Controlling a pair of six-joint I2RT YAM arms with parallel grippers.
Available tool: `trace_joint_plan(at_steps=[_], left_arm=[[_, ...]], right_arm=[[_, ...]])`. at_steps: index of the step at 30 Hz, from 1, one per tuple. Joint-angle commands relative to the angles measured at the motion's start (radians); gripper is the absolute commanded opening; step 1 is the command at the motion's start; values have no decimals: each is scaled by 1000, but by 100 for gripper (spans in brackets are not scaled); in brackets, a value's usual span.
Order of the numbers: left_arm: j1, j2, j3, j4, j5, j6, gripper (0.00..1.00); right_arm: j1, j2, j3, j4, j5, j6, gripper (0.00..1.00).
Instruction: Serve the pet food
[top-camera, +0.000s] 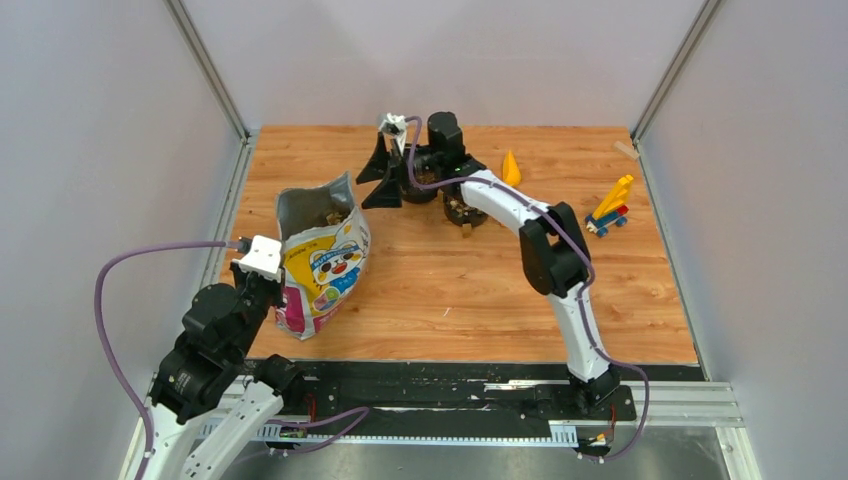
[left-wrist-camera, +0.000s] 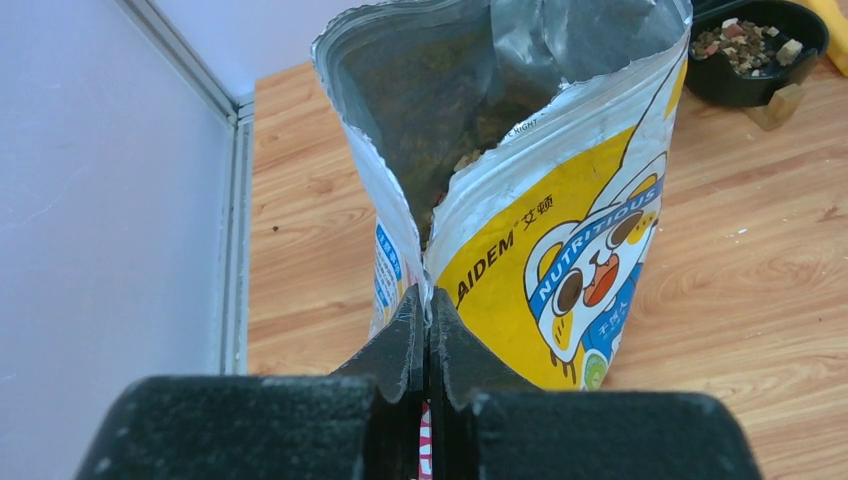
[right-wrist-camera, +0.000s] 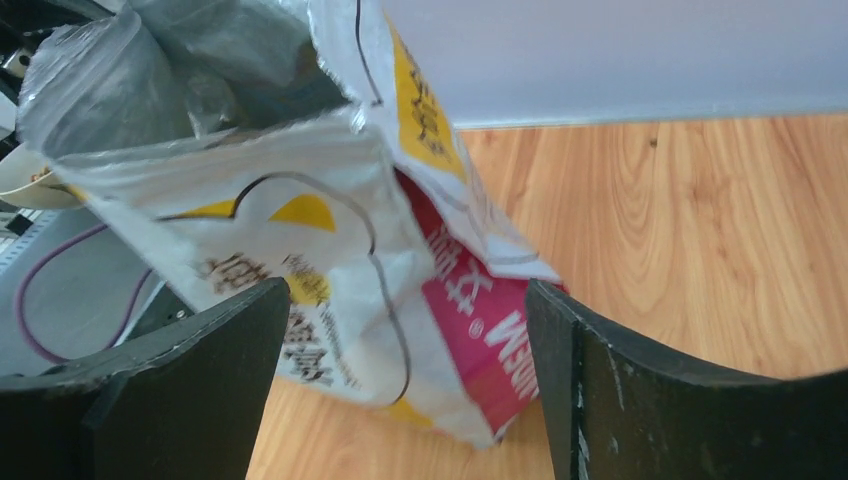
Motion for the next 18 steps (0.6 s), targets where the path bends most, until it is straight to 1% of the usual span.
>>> trace_joint_plan(at_steps=[1, 3, 5, 7, 10, 11, 13, 15, 16, 18], left_arm=[[3, -2, 17, 131, 8, 41, 0], [4, 7, 20, 127, 18, 39, 0], [4, 20, 23, 125, 35, 34, 0], [4, 40, 29, 124, 48, 24, 0], [4, 79, 43, 130, 55, 17, 0], [4, 85, 45, 133, 56, 15, 0], [4, 105, 48, 148, 49, 13, 0], [4, 119, 44, 163, 35, 7, 0], [4, 126, 42, 169, 33, 7, 0], [4, 133, 38, 183, 31, 3, 0]], right_arm=[[13, 146, 185, 483, -118, 289, 87], [16, 242, 303, 574, -146, 400, 88], [23, 338, 434, 624, -179, 488, 88], [30, 399, 509, 669, -208, 560, 87], [43, 408, 468, 778, -245, 639, 85], [47, 396, 440, 806, -255, 651, 82], [53, 379, 388, 872, -273, 692, 75], [59, 377, 371, 914, -285, 723, 67], [62, 376, 372, 916, -285, 726, 59], [69, 374, 373, 910, -261, 718, 38]])
